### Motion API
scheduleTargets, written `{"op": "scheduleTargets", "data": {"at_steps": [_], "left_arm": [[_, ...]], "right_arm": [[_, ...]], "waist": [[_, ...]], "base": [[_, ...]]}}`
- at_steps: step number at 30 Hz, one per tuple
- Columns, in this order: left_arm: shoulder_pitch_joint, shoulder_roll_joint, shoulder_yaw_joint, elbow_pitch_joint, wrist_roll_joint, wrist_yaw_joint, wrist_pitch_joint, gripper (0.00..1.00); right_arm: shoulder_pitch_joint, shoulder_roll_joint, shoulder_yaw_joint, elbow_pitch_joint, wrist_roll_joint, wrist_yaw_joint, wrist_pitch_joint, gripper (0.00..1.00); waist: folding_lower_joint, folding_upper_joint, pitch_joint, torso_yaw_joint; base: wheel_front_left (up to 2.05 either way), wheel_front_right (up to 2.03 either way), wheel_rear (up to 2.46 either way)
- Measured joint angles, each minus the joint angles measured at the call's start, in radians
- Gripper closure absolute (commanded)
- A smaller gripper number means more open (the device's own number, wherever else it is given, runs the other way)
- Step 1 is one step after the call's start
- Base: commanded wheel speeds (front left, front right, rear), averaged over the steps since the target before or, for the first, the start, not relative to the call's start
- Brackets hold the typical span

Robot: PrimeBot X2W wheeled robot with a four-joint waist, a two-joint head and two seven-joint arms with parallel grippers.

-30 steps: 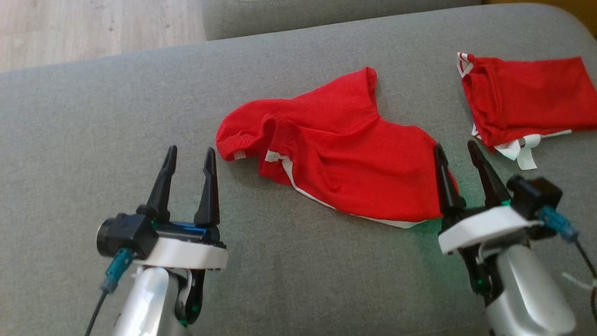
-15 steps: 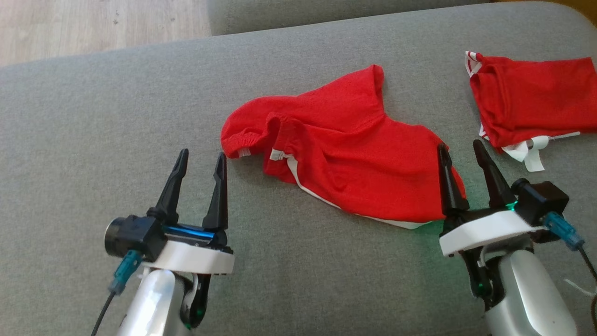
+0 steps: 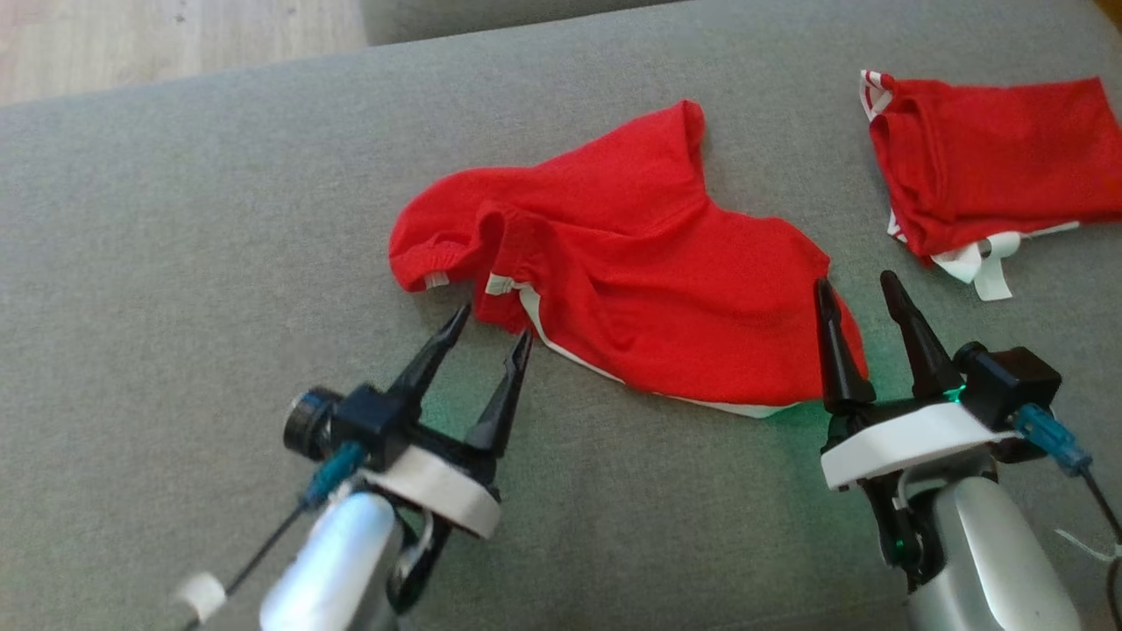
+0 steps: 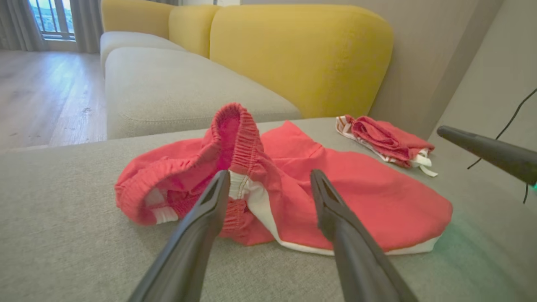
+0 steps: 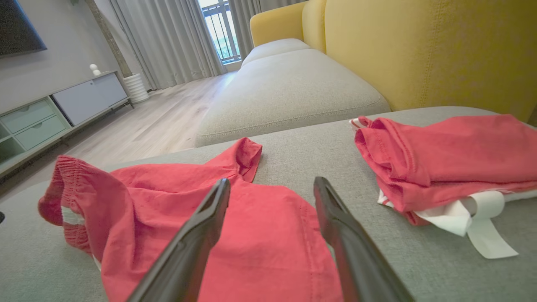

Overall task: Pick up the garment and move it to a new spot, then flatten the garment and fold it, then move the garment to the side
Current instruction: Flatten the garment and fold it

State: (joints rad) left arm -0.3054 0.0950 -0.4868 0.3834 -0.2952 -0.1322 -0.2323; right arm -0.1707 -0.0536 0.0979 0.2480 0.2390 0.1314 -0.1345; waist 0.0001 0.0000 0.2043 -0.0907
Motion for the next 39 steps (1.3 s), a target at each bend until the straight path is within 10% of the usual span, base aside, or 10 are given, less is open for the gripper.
{"op": "scheduleTargets", "data": {"at_steps": [21, 22, 23, 24, 39], "left_arm": [[-0.218, 0.053, -0.075, 0.219, -0.042, 0.000, 0.071, 0.00], [-0.224, 0.054, -0.079, 0.223, -0.050, 0.000, 0.066, 0.36], [-0.227, 0.054, -0.086, 0.224, -0.058, 0.000, 0.064, 0.36], [-0.228, 0.056, -0.099, 0.228, -0.070, 0.000, 0.064, 1.00], [-0.203, 0.083, -0.063, 0.145, -0.101, 0.037, -0.008, 1.00]], "right_arm": [[-0.011, 0.001, 0.002, 0.030, 0.016, 0.000, -0.024, 0.00], [-0.012, 0.001, 0.002, 0.034, 0.016, 0.000, -0.025, 0.00], [-0.014, 0.001, 0.001, 0.038, 0.016, 0.000, -0.026, 0.00], [-0.022, 0.002, 0.001, 0.045, 0.016, 0.000, -0.030, 0.00], [0.060, -0.010, -0.009, 0.056, -0.088, 0.000, 0.005, 0.00]], "waist": [[0.0000, 0.0000, 0.058, -0.059], [0.0000, 0.0000, 0.060, -0.060], [0.0001, 0.0000, 0.061, -0.062], [0.0000, 0.0000, 0.062, -0.064], [-0.0001, 0.0000, 0.038, -0.039]], "base": [[0.00, 0.00, 0.00], [0.00, 0.00, 0.00], [0.00, 0.00, 0.00], [0.00, 0.00, 0.00], [0.00, 0.00, 0.00]]}}
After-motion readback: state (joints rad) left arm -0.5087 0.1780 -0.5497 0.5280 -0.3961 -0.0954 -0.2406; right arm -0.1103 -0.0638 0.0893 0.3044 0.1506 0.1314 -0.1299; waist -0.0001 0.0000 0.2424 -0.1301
